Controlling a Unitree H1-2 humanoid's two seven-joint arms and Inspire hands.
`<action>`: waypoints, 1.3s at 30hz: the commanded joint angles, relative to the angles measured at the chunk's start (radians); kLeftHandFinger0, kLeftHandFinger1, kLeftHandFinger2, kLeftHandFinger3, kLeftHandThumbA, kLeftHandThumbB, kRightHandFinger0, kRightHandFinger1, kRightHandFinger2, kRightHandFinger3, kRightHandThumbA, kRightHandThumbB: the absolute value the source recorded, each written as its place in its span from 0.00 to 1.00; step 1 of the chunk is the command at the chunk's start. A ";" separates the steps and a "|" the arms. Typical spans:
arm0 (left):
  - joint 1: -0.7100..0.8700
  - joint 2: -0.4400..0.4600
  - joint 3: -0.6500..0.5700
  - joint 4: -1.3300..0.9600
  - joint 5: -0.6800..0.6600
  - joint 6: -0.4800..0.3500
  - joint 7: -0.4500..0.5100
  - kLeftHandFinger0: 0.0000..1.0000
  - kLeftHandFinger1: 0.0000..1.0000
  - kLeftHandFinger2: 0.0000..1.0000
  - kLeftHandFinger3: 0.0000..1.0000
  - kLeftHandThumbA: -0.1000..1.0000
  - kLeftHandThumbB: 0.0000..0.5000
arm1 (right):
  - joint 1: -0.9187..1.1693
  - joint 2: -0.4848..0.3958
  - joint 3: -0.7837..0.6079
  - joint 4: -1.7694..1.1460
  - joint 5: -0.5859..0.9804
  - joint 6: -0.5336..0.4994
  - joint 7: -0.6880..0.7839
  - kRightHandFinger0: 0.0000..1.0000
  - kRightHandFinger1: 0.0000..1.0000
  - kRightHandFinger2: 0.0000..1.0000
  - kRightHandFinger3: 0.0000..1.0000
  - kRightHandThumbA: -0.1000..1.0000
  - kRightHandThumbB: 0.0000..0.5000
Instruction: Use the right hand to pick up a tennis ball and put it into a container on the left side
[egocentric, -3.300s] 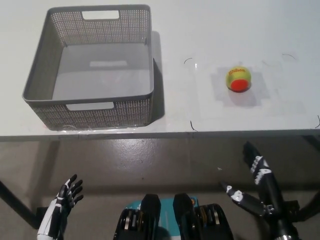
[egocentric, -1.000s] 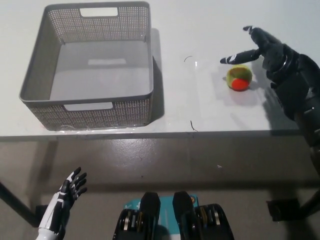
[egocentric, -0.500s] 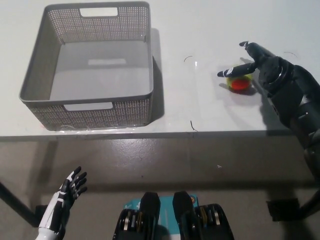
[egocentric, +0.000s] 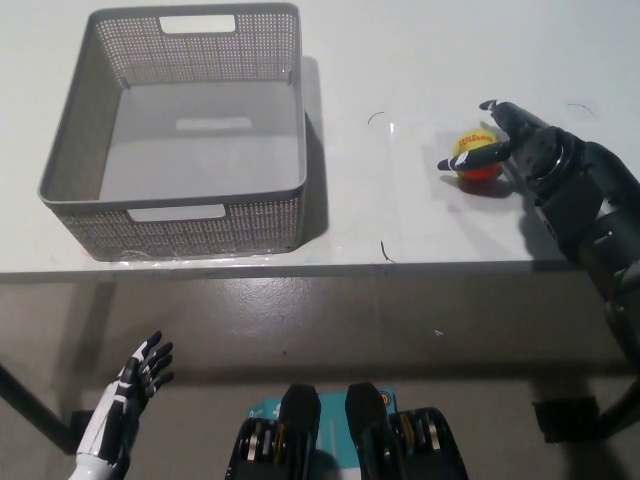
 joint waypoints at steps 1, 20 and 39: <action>-0.017 0.021 0.011 0.001 -0.024 -0.041 -0.020 1.00 1.00 1.00 1.00 1.00 0.45 | -0.048 -0.002 0.023 0.000 0.000 -0.022 -0.013 1.00 1.00 1.00 1.00 1.00 0.94; -0.025 0.020 0.016 -0.001 -0.022 -0.037 -0.021 1.00 1.00 1.00 1.00 1.00 0.43 | -0.034 -0.002 0.009 0.009 0.049 -0.043 -0.024 1.00 1.00 1.00 1.00 1.00 0.85; -0.016 0.019 0.020 0.002 -0.032 -0.037 -0.025 1.00 1.00 1.00 1.00 1.00 0.39 | 0.032 0.033 -0.235 0.006 0.218 -0.203 -0.295 0.02 0.51 0.84 0.83 0.00 0.25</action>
